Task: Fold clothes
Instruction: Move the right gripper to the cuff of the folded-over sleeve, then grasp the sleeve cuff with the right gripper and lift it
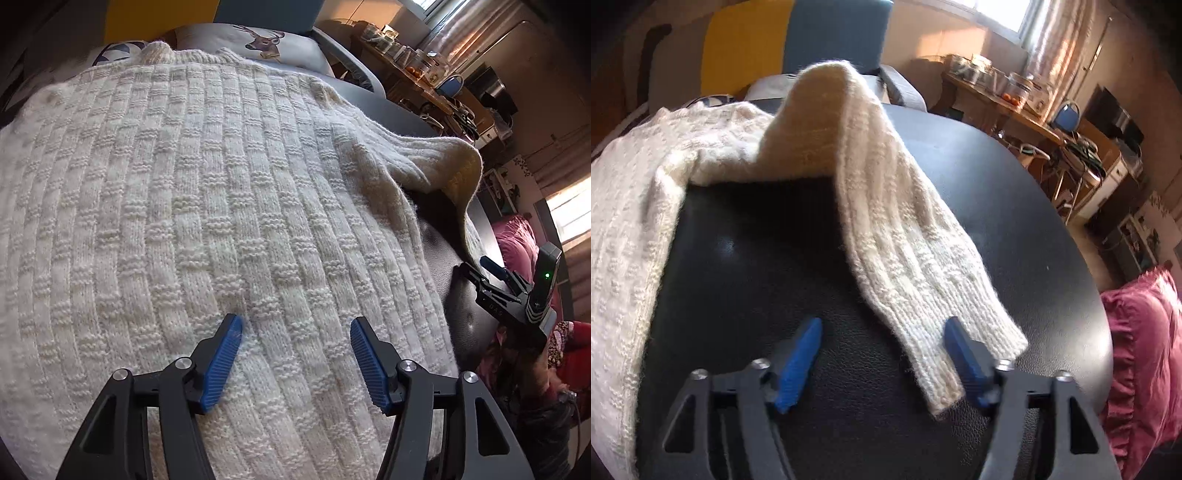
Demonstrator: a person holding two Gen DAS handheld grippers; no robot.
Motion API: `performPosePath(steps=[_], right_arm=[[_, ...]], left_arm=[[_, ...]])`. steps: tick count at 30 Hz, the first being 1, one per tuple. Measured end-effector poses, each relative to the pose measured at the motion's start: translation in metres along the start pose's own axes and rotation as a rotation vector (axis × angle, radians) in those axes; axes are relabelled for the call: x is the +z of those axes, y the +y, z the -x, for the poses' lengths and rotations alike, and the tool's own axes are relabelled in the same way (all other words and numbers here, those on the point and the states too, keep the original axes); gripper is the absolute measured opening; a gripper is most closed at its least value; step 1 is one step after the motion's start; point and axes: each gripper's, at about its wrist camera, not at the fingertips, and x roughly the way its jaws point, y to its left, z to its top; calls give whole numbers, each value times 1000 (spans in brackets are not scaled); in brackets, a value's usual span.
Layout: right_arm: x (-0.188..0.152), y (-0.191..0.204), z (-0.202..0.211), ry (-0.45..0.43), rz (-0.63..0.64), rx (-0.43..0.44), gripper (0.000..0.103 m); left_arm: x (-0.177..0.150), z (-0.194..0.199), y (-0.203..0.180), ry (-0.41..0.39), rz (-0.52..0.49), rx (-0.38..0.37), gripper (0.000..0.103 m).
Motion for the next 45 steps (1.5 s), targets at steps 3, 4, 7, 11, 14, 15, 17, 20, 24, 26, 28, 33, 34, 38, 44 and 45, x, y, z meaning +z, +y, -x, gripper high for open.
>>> performPosePath(steps=[3,4,7,11,14,15,17,20,24,26,28,33,34,38,44,45], right_arm=[[2,6,0,11,31,-3,45],[3,6,-1,18,27,13,40],[9,0,-1,45,-23,99,12],[12,-37,1,33,-184,166,5],[11,-76,7,8,-321,194,5],[10,-88,9,4,-363,202,5],[8,-112,11,-3,-443,220,5],[11,-119,23,-40,-460,253,9],[5,-91,26,-38,-299,256,25],[0,-74,20,-11,-212,235,25],[-5,-60,13,13,-139,221,25],[-12,-57,2,-14,-98,154,26],[-14,-55,2,-36,-53,124,30],[-21,-50,2,-100,58,94,40],[-5,-77,1,-24,-85,152,24],[-4,-82,2,-22,-119,162,24]], left_arm=[[0,0,-1,0,-7,-4,66],[0,-1,-1,0,-10,-5,67],[0,0,-3,0,-25,1,68],[1,0,-2,2,-18,-10,69],[2,1,3,-1,7,-36,69],[2,2,4,-3,14,-44,69],[1,2,6,-4,24,-57,69],[0,2,5,-8,16,-55,69],[-1,2,2,-12,4,-47,71],[-1,2,1,-12,0,-42,71],[-1,1,0,-13,-2,-38,71],[0,0,-3,-11,-18,-20,73],[-1,0,-4,-11,-21,-15,73],[-1,-1,-7,-12,-28,-10,78],[-2,-3,-12,-12,-50,3,84],[-2,-4,-13,-11,-52,3,85]])
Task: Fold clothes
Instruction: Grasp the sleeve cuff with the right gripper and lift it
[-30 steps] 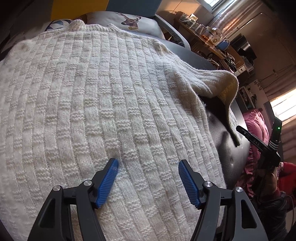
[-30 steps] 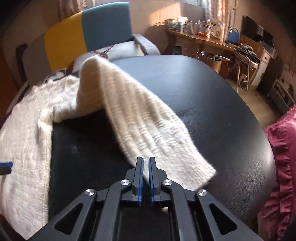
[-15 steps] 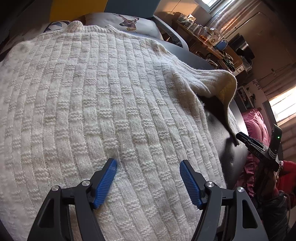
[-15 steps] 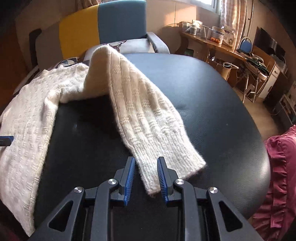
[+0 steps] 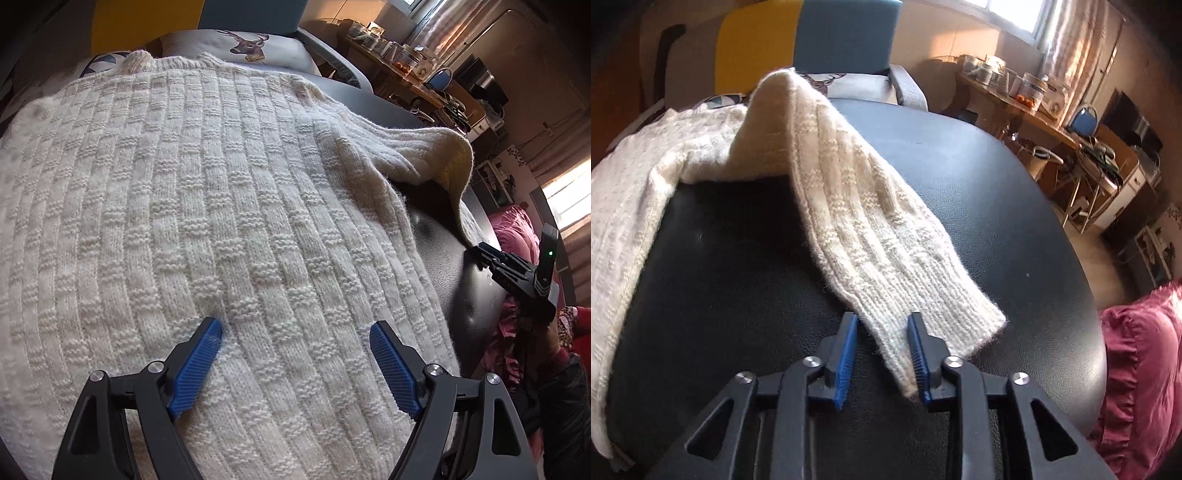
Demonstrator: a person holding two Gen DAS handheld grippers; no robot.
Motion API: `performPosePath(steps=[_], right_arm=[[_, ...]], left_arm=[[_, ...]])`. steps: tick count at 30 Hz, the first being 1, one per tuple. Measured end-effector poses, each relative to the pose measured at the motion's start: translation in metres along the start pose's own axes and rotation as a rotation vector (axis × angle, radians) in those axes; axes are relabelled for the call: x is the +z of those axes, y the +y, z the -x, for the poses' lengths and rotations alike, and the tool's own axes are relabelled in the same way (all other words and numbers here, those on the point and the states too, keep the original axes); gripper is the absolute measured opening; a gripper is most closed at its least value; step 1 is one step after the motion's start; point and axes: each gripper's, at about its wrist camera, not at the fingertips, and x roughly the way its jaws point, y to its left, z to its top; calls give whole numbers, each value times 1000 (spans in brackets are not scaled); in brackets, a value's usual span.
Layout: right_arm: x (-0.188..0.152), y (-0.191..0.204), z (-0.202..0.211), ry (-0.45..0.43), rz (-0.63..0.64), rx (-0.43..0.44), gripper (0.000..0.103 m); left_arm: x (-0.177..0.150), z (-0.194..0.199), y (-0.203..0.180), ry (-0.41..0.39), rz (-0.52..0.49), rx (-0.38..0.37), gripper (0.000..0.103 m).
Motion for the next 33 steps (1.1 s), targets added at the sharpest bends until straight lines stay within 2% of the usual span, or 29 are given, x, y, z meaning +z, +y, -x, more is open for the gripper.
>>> performPosePath(steps=[2,3,4,7,8,11,12,14,15,18,19,21,23,29,31,33], right_arm=[[3,-8,8,-40,-37,24,25],[2,-7,10,-53,-15,19,29],[0,-4,10,-48,20,8,40],[-3,3,8,-32,109,-5,41],[-5,4,5,-18,126,1,47],[-5,0,-9,0,150,-34,54],[-6,-2,-11,-21,166,-46,59],[-7,-6,-15,-57,192,-63,84],[-8,-11,-16,-54,176,-44,85],[0,-27,-23,52,63,34,87],[4,-28,-24,86,58,45,86],[12,-29,-22,114,53,40,73],[17,-31,-18,115,25,16,16],[12,-49,-1,101,-192,162,16],[7,-53,18,62,-278,272,16],[-3,-56,47,-13,-377,400,16]], left_arm=[[-1,0,-1,0,-2,-2,86],[-1,0,-1,-1,-3,-4,87],[-1,0,-1,-1,-6,-4,87],[-1,-1,-2,0,-15,-1,87],[-1,-1,-2,0,-15,-1,88],[0,-2,-5,3,-18,9,90],[0,-3,-6,6,-22,15,90],[1,-4,-6,8,-27,21,90],[1,-4,-6,8,-26,22,90],[1,-4,-9,10,-19,21,91],[2,-4,-9,10,-17,20,91],[2,-4,-10,10,-16,19,93],[2,-5,-10,8,-20,19,94],[1,-4,-9,3,-26,11,95],[1,-3,-6,6,-17,-3,95],[0,0,-2,10,-5,-21,95]])
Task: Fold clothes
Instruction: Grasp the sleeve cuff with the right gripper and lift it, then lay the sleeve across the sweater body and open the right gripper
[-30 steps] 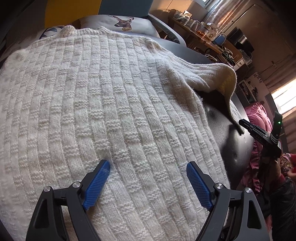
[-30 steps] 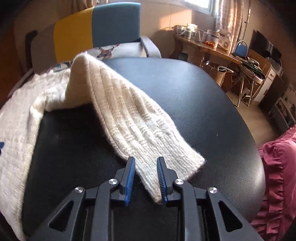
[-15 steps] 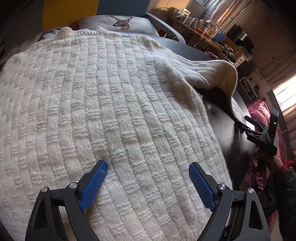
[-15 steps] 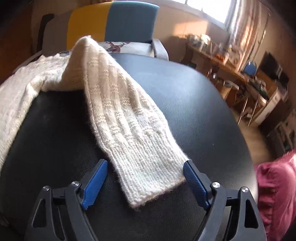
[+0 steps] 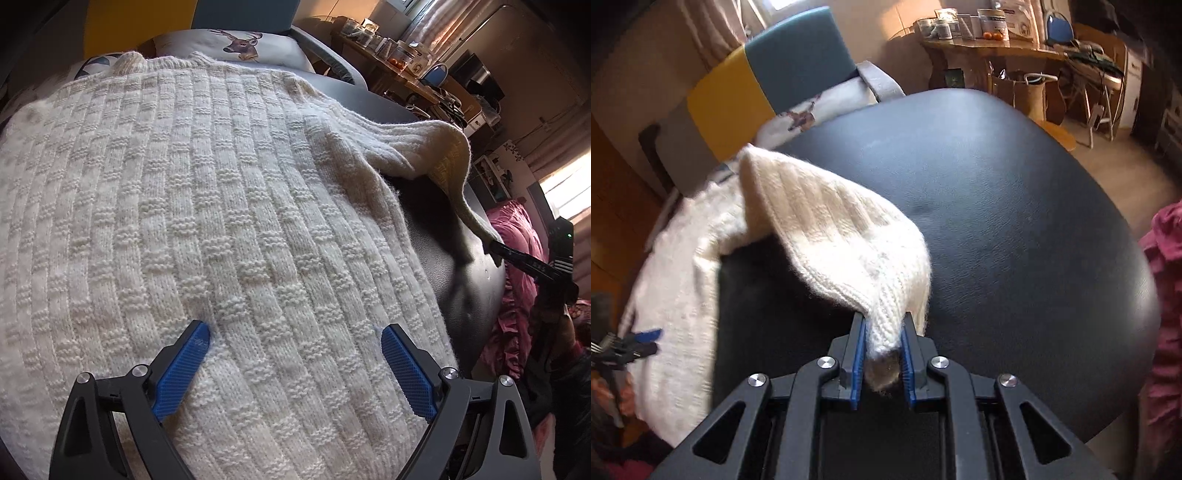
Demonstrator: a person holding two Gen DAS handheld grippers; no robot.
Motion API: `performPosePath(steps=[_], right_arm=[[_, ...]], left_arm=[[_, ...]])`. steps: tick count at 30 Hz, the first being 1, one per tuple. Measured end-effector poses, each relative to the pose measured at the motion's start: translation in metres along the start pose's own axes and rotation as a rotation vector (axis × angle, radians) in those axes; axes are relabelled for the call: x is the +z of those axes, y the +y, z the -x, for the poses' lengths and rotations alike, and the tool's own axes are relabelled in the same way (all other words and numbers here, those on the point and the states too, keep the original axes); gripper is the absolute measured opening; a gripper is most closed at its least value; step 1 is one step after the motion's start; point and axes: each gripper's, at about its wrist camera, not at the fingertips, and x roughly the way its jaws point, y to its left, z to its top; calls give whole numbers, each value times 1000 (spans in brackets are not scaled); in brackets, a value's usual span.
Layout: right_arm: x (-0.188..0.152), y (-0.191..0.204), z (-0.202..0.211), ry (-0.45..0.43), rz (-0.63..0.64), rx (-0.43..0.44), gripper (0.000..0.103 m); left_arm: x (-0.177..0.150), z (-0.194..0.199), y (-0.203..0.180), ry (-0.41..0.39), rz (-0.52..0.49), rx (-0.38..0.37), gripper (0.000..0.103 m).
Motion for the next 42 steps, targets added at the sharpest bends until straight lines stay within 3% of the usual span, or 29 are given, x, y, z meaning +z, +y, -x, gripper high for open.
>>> performPosePath(steps=[2,4,6,9,12,15,19,23,24,28,30,33,36,37,42], right_arm=[[-10,2,28,-73,-93,132,16],[-17,-11,51,-176,-235,199,16],[-18,-41,60,-269,-412,180,16],[-14,-94,63,-380,-722,78,31],[-10,-129,51,-354,-853,83,32],[-13,-125,48,-344,-796,88,33],[-37,-115,43,-282,-683,-22,38],[-69,-128,28,-278,-784,31,40],[-76,-130,28,-313,-793,61,40],[-70,-127,10,-374,-840,101,41],[-60,-124,3,-408,-854,73,40],[-41,-110,-7,-432,-770,-29,39],[-17,-88,-20,-367,-585,-234,19],[-9,-80,-23,-336,-511,-303,11],[30,-24,-38,-195,-40,-597,7]], left_arm=[[0,2,4,1,14,-21,95],[0,4,6,2,26,-36,95],[0,4,6,6,31,-39,95],[3,4,5,15,28,-32,95],[5,4,6,14,38,-34,95],[4,5,6,11,35,-33,95],[1,4,3,10,9,-14,95],[1,3,1,7,0,-4,96],[1,3,1,8,1,-3,96],[2,3,3,6,24,-9,96],[3,4,3,9,25,-8,96],[4,6,5,3,50,-22,96],[12,9,11,-4,99,-57,96],[16,12,13,-13,107,-65,96],[60,26,4,-110,49,-31,96]])
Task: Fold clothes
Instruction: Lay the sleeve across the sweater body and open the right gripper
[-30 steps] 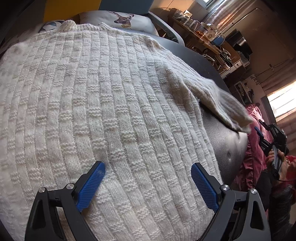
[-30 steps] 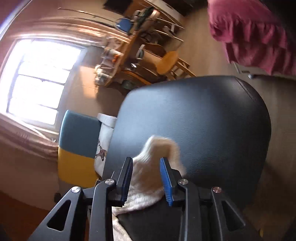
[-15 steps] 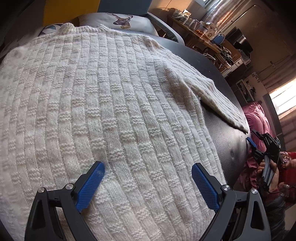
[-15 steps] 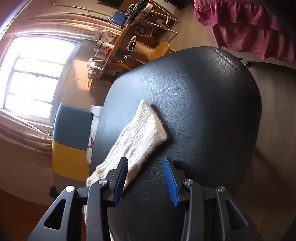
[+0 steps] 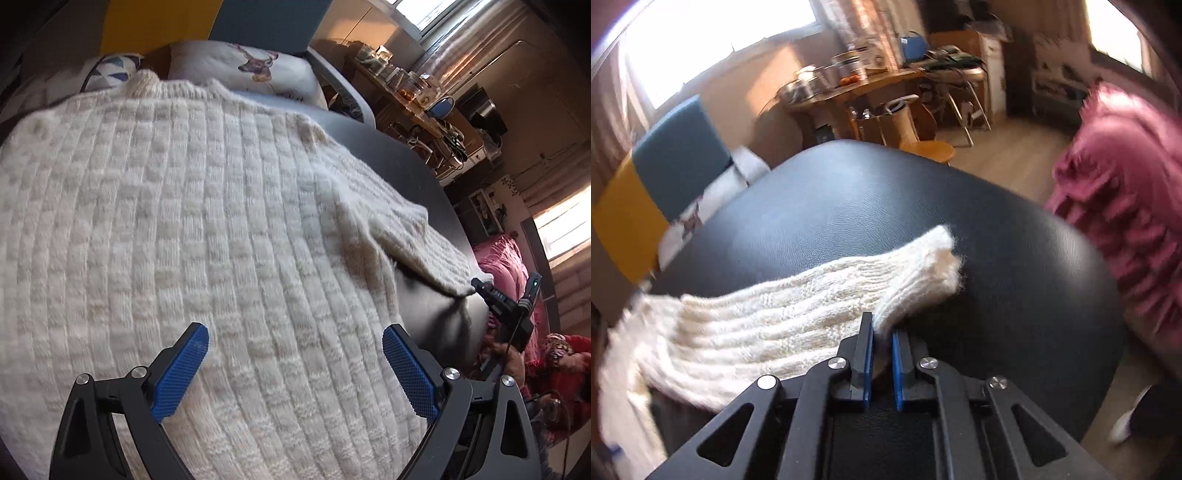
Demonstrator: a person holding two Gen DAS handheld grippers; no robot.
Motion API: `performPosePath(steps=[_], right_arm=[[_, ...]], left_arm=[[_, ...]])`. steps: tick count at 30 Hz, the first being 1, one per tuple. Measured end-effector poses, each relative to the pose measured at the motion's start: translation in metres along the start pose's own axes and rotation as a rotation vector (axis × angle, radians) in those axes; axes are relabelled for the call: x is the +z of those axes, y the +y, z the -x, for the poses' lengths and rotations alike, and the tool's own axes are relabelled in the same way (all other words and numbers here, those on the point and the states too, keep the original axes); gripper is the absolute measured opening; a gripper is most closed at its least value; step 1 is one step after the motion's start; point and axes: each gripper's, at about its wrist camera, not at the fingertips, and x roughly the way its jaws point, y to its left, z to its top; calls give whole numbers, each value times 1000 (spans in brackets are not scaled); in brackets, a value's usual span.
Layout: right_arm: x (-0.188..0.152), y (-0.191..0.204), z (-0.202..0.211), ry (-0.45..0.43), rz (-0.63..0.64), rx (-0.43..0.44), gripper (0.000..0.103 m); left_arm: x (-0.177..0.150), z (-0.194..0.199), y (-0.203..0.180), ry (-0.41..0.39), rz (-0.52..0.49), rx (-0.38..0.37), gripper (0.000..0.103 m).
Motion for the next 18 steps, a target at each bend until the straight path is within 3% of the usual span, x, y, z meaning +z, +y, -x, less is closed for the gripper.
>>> performPosePath(steps=[3,5,6,8,10,13,18], right_arm=[[24,21,27,-97,211,-114,7],[38,18,40,-146,231,-170,7],[45,14,41,-149,221,-188,7],[47,-1,21,-68,152,-162,7],[33,-13,-1,40,94,-136,7],[3,-28,-22,132,18,-115,7],[-4,-51,5,30,-125,-75,18]], left_arm=[[36,0,-18,-76,-98,27,96],[56,-12,-28,-95,-154,62,96],[64,-22,-29,-87,-171,81,96],[80,-42,-32,-70,-206,119,96],[92,-63,-34,-39,-239,156,96],[99,-84,-32,-5,-280,205,90],[116,-92,-42,-46,-341,211,88]])
